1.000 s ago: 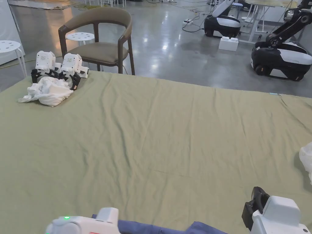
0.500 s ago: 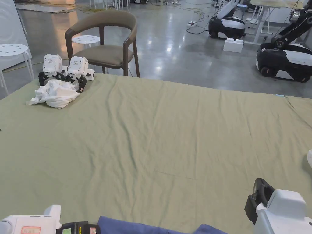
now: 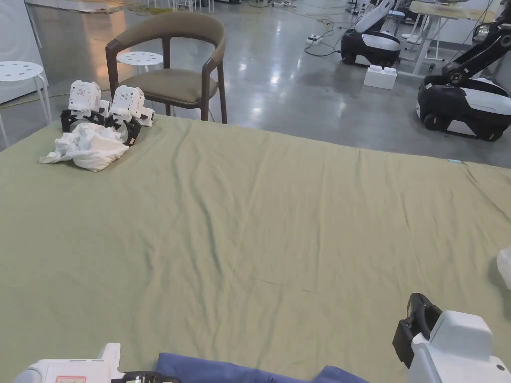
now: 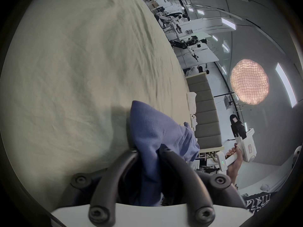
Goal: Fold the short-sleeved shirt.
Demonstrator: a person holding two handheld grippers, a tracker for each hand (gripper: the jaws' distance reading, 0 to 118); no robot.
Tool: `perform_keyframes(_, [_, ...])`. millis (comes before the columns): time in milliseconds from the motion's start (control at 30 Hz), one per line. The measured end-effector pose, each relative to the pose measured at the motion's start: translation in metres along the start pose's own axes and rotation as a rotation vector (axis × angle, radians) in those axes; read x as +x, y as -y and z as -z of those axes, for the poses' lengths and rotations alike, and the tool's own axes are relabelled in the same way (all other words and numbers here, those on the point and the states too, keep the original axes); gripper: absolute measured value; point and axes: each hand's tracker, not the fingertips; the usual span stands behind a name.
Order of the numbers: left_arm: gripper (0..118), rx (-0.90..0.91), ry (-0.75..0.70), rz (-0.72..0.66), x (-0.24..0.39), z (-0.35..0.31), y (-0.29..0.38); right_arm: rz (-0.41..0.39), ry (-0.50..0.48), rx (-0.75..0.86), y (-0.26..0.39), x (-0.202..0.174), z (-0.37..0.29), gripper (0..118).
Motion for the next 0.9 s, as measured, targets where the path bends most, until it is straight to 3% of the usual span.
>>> perform_keyframes(300, [7,0.047,-0.012,0.117,0.044,-0.023,-0.007,-0.005,-0.004,-0.01,0.001,0.001,0.001,0])
perform_keyframes(467, [7,0.102,-0.154,0.15,0.095,-0.059,-0.016,-0.003,0.0,-0.012,0.001,0.006,0.001,0])
perform_keyframes(600, [7,0.155,-0.381,0.222,0.14,-0.095,-0.027,-0.001,0.0,-0.009,0.002,0.008,0.003,0])
perform_keyframes(767, [7,0.168,-0.631,0.387,0.197,-0.092,-0.02,0.018,-0.021,-0.026,0.005,0.006,0.011,0])
perform_keyframes(900, [7,0.143,-0.618,0.387,0.23,-0.069,-0.008,0.015,-0.043,-0.037,0.007,0.003,0.016,0])
